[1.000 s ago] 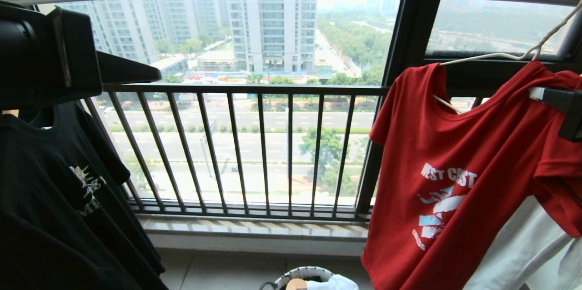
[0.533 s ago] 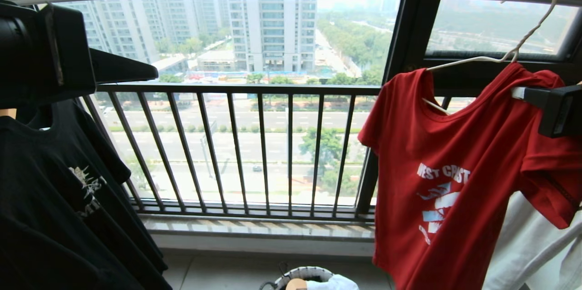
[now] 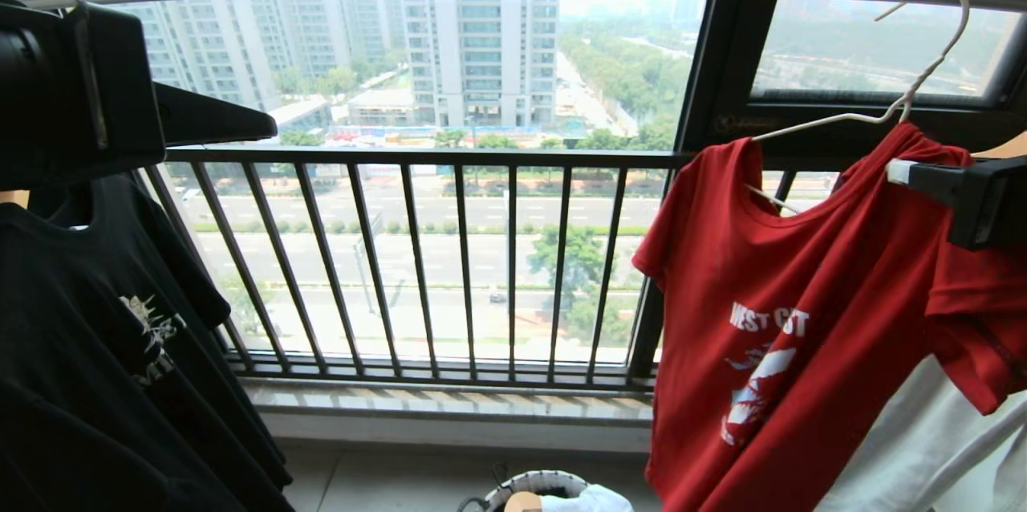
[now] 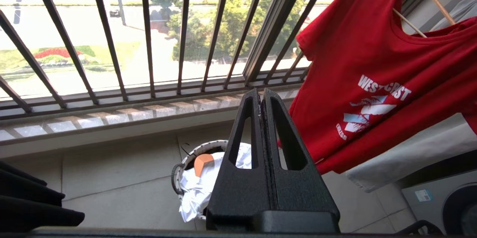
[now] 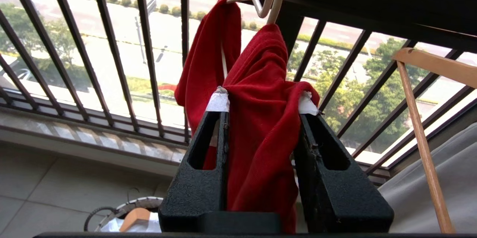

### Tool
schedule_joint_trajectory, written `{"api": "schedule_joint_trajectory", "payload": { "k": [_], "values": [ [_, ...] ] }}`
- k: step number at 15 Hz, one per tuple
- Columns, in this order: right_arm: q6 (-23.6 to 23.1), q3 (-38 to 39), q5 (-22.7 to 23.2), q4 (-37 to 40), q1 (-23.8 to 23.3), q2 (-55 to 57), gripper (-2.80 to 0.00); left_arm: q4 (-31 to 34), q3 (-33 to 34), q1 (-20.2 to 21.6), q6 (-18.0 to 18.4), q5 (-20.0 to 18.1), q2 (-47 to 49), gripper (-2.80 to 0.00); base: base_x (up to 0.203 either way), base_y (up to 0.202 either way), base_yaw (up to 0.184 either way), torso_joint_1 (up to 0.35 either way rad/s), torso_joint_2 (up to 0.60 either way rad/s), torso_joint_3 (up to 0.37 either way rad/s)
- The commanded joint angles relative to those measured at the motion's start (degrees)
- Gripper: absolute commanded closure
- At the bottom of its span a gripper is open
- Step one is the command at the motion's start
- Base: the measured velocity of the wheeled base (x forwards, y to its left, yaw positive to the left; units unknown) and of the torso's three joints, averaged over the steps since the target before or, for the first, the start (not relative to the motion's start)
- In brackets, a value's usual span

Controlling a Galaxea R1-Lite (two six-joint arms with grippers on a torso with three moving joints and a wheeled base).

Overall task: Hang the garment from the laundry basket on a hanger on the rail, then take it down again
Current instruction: Hang the clothes rack on the clothesline, then take the clothes off the clothes rack

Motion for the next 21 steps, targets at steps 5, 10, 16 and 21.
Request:
{"api": "schedule_joint_trajectory", "payload": {
  "k": [5,10,16,21],
  "values": [
    [0.1,1.2,0.0,0.0,0.0,-0.7,-2.80,0.1,0.0,0.0,0.0,0.1,0.3,0.00,0.000,0.000,0.000,0.000,0.00,0.000],
    [0.1,3.2,0.0,0.1,0.0,-8.8,-2.80,0.1,0.1,0.0,0.2,0.1,0.6,0.00,0.000,0.000,0.000,0.000,0.00,0.000],
    [0.1,5.2,-0.4,5.7,0.0,-22.9,0.00,0.1,0.0,0.0,0.2,0.1,0.6,0.00,0.000,0.000,0.000,0.000,0.00,0.000],
    [14.5,-0.2,0.0,24.3,0.0,-27.2,0.00,0.1,0.0,0.0,0.1,0.1,0.6,0.00,0.000,0.000,0.000,0.000,0.00,0.000]
  ]
}}
